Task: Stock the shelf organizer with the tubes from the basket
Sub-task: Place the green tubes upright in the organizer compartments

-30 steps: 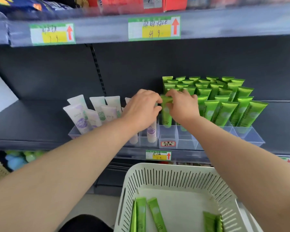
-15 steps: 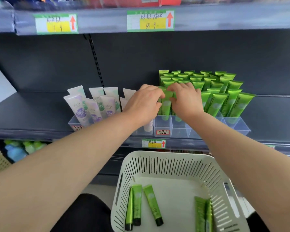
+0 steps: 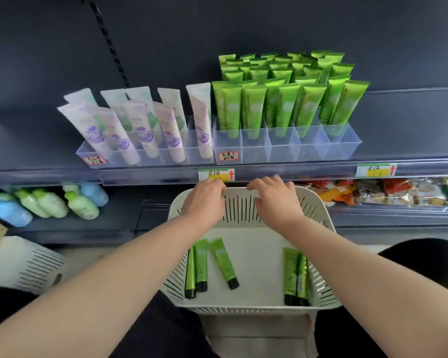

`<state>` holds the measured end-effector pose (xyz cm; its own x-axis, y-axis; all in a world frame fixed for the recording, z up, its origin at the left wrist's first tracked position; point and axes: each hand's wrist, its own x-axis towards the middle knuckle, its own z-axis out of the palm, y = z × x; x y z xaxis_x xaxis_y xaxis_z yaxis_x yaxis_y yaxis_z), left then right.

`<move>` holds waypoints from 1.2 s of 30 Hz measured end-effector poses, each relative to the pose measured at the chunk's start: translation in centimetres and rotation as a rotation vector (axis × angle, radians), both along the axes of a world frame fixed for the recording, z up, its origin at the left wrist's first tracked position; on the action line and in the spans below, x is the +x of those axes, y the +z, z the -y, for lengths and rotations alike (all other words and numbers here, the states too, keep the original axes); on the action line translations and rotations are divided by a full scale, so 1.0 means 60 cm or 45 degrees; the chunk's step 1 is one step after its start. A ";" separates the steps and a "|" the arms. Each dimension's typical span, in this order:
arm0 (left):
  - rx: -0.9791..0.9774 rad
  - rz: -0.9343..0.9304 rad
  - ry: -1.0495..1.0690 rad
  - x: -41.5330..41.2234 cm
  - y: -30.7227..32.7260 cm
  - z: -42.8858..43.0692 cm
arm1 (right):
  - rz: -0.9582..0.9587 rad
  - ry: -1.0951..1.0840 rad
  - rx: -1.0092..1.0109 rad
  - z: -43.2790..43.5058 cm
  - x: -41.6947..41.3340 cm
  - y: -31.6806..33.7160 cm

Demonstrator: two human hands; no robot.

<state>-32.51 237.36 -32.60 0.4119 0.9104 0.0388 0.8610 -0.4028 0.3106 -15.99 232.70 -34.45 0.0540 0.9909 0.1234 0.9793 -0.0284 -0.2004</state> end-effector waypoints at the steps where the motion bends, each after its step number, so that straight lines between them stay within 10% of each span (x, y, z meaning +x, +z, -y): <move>1: -0.083 -0.051 0.057 -0.004 -0.021 0.002 | -0.001 0.012 -0.076 0.005 -0.004 -0.020; 13: -0.603 -0.233 0.311 -0.040 -0.182 0.025 | 0.153 0.360 -0.984 0.031 -0.111 -0.209; 36: -0.935 -0.351 0.292 -0.021 -0.272 0.053 | 0.055 0.051 -0.846 0.022 -0.060 -0.279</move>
<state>-33.77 234.15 -48.93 0.1196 0.7269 -0.6762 0.9813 0.0167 0.1916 -19.61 231.39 -51.21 0.0240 0.8581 -0.5129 0.9889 -0.0955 -0.1135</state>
